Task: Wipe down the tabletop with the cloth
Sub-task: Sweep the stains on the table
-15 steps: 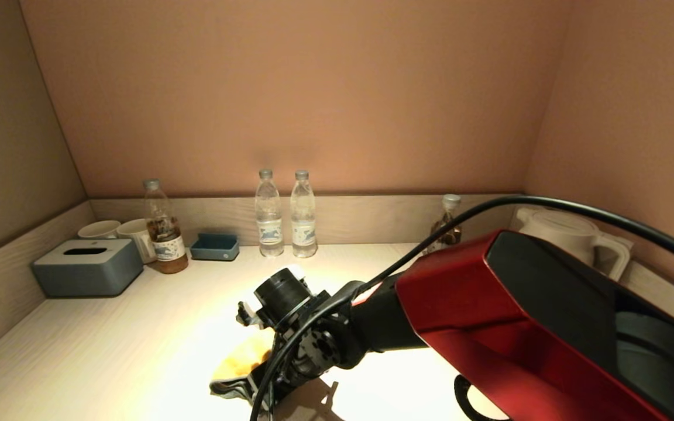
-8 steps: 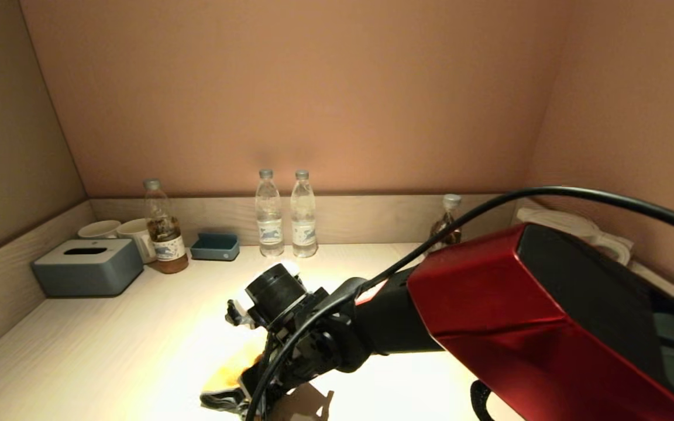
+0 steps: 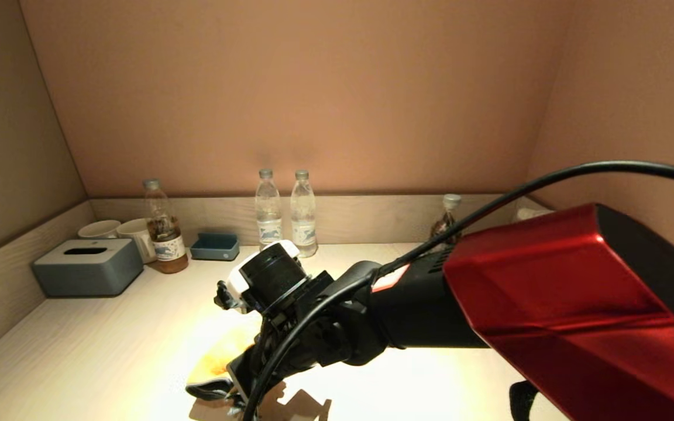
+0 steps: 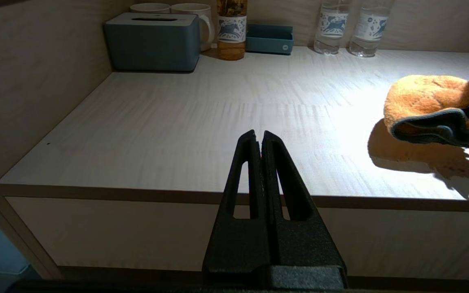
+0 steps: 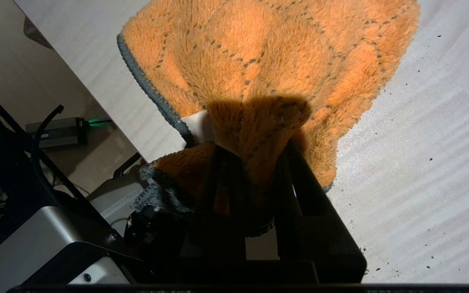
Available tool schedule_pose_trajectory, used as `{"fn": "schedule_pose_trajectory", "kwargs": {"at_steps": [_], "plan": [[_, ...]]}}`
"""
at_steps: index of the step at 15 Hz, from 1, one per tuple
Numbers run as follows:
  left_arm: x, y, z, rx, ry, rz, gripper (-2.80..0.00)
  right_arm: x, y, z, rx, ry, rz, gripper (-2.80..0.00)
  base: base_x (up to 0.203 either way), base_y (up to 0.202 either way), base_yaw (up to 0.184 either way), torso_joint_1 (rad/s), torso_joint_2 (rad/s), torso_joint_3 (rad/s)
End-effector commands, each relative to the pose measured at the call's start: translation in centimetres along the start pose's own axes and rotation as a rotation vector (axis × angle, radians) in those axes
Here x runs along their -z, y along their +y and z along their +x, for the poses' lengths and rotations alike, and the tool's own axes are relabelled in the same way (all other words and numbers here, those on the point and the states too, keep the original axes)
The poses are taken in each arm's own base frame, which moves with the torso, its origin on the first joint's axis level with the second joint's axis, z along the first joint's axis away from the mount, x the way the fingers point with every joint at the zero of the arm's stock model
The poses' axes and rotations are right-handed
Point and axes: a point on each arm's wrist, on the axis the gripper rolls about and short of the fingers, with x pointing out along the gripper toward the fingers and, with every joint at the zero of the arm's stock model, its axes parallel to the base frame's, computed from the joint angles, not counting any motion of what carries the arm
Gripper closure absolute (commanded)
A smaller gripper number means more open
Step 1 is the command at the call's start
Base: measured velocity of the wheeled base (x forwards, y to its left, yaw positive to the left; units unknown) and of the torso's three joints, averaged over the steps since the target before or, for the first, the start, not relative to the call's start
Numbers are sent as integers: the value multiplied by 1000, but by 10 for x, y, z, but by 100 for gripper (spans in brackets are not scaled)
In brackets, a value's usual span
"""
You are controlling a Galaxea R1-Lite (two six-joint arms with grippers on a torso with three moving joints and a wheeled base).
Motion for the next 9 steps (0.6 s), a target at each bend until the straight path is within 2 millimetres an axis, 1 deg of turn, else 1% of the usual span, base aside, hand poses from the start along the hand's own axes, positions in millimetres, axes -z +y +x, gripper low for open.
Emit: {"fn": "schedule_pose_trajectory", "kwargs": {"at_steps": [1,2,3,5,9], "plan": [[0,0,0,-1,0,-1,0,1,13,-17,-21,-20,-21,0,0,0,0,0,0,0],[0,0,0,-1,0,-1,0,2,19,-25,-33,-27,-33,0,0,0,0,0,0,0],[0,0,0,-1,0,-1,0,7,27,-29,-45,-14,-48,0,0,0,0,0,0,0],[0,0,0,-1,0,-1,0,17,36,-31,-61,10,-64,0,0,0,0,0,0,0],[0,0,0,-1,0,-1,0,24,36,-29,-64,35,-62,0,0,0,0,0,0,0]]}}
